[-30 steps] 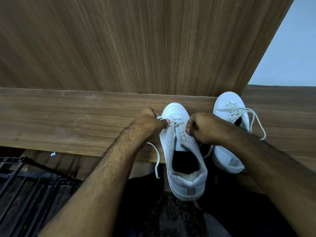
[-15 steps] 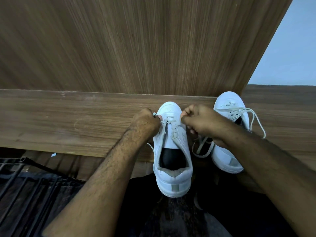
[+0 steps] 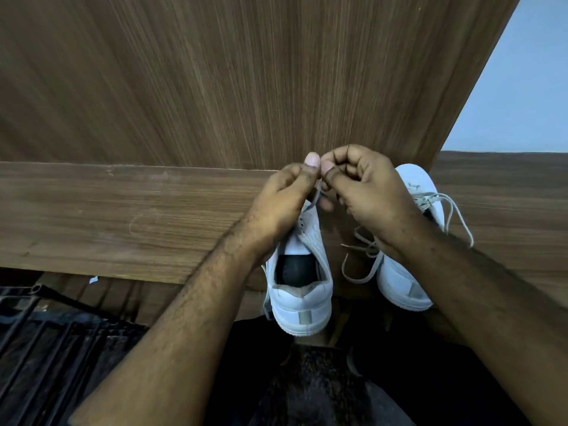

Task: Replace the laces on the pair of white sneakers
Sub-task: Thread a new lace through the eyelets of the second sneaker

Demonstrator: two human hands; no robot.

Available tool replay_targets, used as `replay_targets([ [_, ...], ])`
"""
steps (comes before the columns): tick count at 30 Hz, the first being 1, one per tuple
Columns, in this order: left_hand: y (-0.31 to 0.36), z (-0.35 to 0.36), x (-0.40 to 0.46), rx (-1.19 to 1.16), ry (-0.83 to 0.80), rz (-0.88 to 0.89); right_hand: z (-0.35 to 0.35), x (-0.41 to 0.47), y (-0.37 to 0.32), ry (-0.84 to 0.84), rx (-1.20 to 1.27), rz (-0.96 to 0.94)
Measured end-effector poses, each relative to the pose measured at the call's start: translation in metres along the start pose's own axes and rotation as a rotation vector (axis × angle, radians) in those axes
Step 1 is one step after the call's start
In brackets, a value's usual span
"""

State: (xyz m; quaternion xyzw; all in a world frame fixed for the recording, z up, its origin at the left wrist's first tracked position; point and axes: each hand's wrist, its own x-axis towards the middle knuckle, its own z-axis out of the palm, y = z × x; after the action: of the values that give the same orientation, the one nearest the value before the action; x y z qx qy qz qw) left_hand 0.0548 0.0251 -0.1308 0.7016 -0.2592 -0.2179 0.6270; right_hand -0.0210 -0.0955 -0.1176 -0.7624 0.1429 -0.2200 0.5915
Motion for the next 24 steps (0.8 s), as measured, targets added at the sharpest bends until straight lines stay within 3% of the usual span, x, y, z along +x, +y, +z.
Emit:
replay_targets([
  [5, 0.012, -0.017, 0.004, -0.683, 0.143, 0.014, -0.004, 0.002, 0.0, 0.091, 0.005, 0.122],
  [7, 0.012, -0.032, 0.008, -0.721, 0.238, 0.047, -0.008, 0.003, 0.003, 0.098, -0.064, 0.189],
  [10, 0.008, -0.033, 0.004, -0.437, 0.279, 0.02, -0.008, 0.001, 0.001, 0.035, -0.098, 0.23],
  [14, -0.008, -0.021, 0.004, -0.09, 0.21, -0.026, -0.001, -0.001, -0.001, -0.095, -0.033, 0.243],
  [17, -0.016, -0.016, 0.006, 0.774, 0.112, -0.086, 0.002, -0.002, -0.001, -0.162, 0.093, 0.245],
  [18, -0.016, -0.014, 0.005, 0.949, 0.124, -0.105, 0.002, -0.002, -0.002, -0.16, 0.157, 0.239],
  [21, -0.011, -0.012, 0.004, 0.863, 0.288, -0.106, 0.002, 0.0, -0.004, -0.124, 0.316, 0.215],
  [24, -0.011, -0.014, 0.005, 0.611, 0.397, 0.096, 0.001, 0.001, -0.005, -0.099, 0.404, 0.163],
])
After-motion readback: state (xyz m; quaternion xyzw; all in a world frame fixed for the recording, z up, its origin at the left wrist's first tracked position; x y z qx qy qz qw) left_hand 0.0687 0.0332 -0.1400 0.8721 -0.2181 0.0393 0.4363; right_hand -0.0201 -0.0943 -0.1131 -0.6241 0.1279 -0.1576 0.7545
